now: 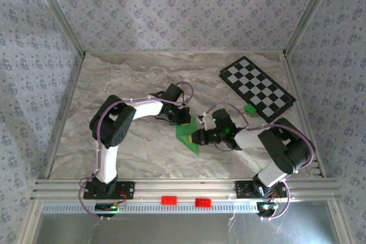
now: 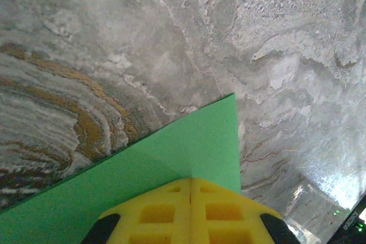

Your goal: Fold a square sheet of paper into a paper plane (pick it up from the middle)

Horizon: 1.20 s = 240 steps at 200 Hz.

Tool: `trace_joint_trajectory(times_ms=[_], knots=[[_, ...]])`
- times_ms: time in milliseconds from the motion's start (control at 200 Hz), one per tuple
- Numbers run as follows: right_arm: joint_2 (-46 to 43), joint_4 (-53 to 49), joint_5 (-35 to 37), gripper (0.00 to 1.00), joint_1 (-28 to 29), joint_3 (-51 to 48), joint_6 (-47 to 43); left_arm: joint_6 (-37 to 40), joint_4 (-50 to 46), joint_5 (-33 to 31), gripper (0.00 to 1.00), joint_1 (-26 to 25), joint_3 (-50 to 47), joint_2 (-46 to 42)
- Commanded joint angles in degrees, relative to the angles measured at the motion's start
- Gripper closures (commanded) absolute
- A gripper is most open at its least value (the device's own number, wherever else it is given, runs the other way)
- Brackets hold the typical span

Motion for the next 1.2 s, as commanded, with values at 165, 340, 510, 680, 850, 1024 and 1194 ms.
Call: trace_joint_trajectory(times_ms=[165, 340, 510, 680, 850, 1024, 1194], knots=[[1.92, -2.04, -1.78, 1.00, -1.90, 1.20, -2.89, 0.97, -1.83, -0.45, 1.00, -0.58, 0.75, 1.79], [2.25, -3.69, -2.32, 1.00, -2.63, 1.84, -4.41, 0.72, -1.47, -0.26, 1.00, -0.70, 0.62, 2.08], [2.96, -4.38, -3.26, 1.00, -2.88, 2.84, -5.10, 0.64, -0.99, 0.18, 1.00, -0.76, 0.88, 2.86], [3.92, -5.76, -4.15, 1.00, -3.03, 4.29, -5.94, 0.60, -0.81, 0.60, 1.00, -0.89, 1.35, 3.48], [4.85, -6.04, -4.13, 1.00, -3.16, 4.74, -6.24, 0.78, -0.88, 0.55, 1.00, -0.90, 1.35, 3.65], [5.55, -5.86, -4.54, 1.00, -3.37, 5.24, -6.25, 0.76, -0.90, 0.50, 1.00, -0.91, 1.35, 3.82], [5.98, -6.14, -4.81, 1.00, -3.43, 5.68, -6.43, 0.81, -0.88, 0.47, 1.00, -0.90, 1.26, 3.73]])
